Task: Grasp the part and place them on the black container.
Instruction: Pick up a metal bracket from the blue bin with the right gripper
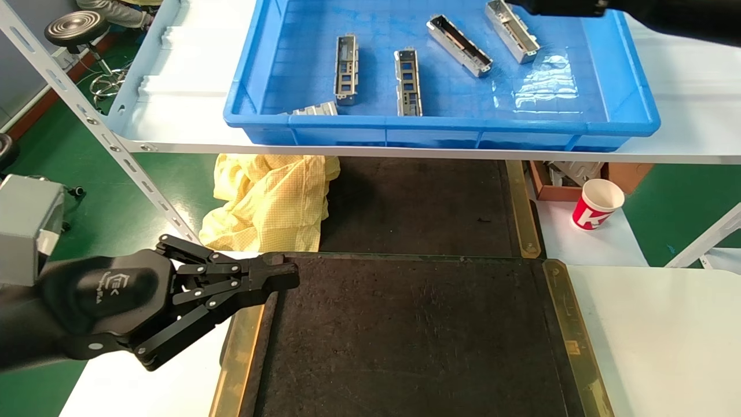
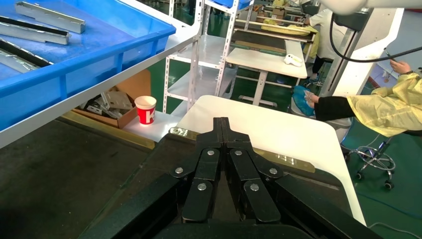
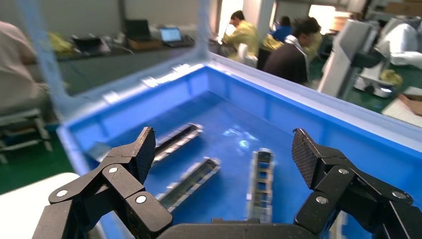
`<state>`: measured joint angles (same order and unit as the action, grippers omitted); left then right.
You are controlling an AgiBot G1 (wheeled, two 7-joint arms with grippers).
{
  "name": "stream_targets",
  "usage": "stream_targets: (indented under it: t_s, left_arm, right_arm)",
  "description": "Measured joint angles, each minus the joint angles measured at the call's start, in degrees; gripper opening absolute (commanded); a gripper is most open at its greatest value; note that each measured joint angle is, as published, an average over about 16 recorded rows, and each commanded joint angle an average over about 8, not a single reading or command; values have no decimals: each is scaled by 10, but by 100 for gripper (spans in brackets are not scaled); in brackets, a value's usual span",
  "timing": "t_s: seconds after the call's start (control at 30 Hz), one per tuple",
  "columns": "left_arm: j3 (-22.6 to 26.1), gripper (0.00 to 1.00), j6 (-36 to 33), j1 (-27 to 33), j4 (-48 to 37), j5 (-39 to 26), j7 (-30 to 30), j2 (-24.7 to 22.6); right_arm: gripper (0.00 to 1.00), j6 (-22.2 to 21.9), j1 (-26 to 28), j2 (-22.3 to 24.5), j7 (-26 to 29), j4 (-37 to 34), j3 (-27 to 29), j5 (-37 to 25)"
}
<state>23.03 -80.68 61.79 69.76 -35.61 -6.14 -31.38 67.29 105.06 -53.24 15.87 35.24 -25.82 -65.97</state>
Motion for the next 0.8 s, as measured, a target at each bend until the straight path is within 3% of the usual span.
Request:
stream_targets:
  t_s: [0.4,0.63,0.8]
  left_arm:
    - [0,0,0,0,0,0,0,0]
    - [0,0,0,0,0,0,0,0]
    - [0,0,0,0,0,0,0,0]
  right_arm:
    - [100,-84,91,-93,-83,-212,-42,-82]
    - [100,-136,111,-128,-113,-279,-52,-101]
    - [100,-145,118,-140,-123,-304,-55,-107]
